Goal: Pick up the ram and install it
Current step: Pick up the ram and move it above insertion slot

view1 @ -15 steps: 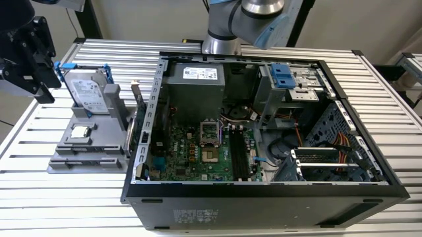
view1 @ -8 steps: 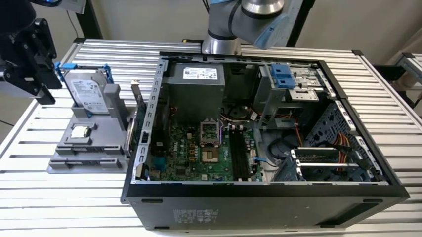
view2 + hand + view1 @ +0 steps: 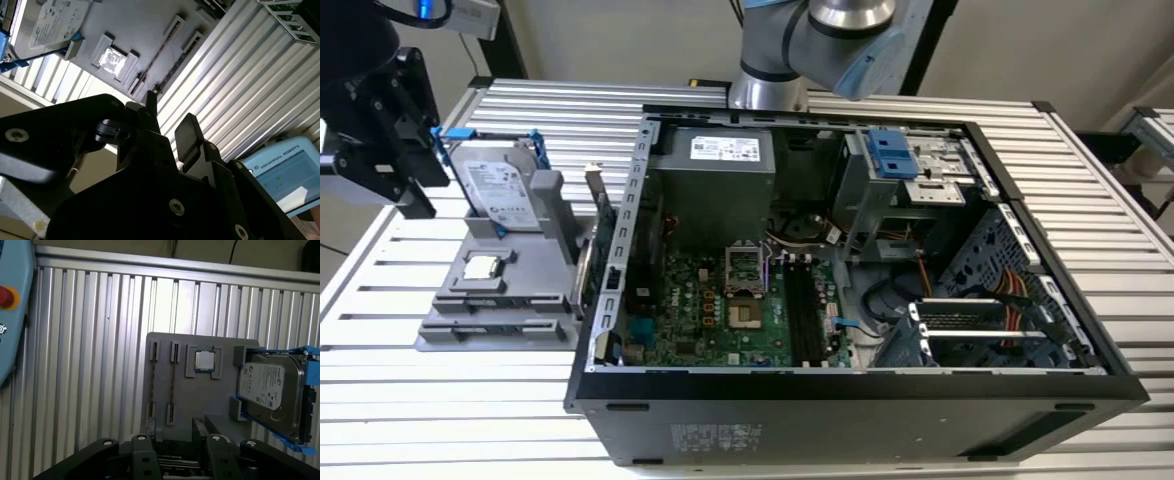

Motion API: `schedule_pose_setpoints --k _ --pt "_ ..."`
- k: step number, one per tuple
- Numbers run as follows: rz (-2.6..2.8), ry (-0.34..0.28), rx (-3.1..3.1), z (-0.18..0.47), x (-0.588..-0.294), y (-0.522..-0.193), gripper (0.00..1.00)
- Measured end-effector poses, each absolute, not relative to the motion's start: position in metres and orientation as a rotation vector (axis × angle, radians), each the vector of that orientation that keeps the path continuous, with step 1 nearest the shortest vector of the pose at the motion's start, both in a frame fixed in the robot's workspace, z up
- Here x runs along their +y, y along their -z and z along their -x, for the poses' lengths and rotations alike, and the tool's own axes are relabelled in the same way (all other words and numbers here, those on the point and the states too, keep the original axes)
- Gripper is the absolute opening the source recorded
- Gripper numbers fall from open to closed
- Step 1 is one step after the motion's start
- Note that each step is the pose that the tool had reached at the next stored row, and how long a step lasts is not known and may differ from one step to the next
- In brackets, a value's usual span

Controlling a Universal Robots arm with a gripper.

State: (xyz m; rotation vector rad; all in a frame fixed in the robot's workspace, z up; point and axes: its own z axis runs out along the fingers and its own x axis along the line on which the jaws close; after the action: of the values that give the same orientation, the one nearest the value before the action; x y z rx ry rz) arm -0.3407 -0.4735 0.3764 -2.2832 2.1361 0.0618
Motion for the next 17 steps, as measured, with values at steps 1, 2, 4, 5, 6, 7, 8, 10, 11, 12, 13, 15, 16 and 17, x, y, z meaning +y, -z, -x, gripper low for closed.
schedule_pose_setpoints --k 1,2,4,5,6,7,8,10,11,12,13,15,16,17 --pt "2.283 -0.062 2.136 0.3408 -0.4735 -0.3763 1.00" --pt "2.283 -0.062 2.136 0.3408 -0.4735 -0.3763 1.00" --pt "2.283 -0.062 2.136 0.3408 -0.4735 -0.3762 1.00" --pt "2.283 -0.062 2.136 0.3408 -0.4735 -0.3762 1.00" --pt "2.283 -0.062 2.136 0.3408 -0.4735 -0.3760 1.00" --pt "2.283 -0.062 2.136 0.3408 -0.4734 -0.3757 1.00" --pt "2.283 -0.061 2.136 0.3408 -0.4733 -0.3753 1.00" --pt "2.284 -0.059 2.137 0.3408 -0.4730 -0.3741 1.00" --pt "2.285 -0.058 2.138 0.3408 -0.4729 -0.3735 1.00" --pt "2.286 -0.057 2.138 0.3407 -0.4729 -0.3728 1.00" --pt "2.286 -0.056 2.139 0.3408 -0.4727 -0.3721 1.00" --pt "2.288 -0.053 2.140 0.3408 -0.4724 -0.3708 1.00" --pt "2.288 -0.052 2.141 0.3408 -0.4723 -0.3701 1.00" --pt "2.289 -0.051 2.142 0.3408 -0.4721 -0.3695 1.00"
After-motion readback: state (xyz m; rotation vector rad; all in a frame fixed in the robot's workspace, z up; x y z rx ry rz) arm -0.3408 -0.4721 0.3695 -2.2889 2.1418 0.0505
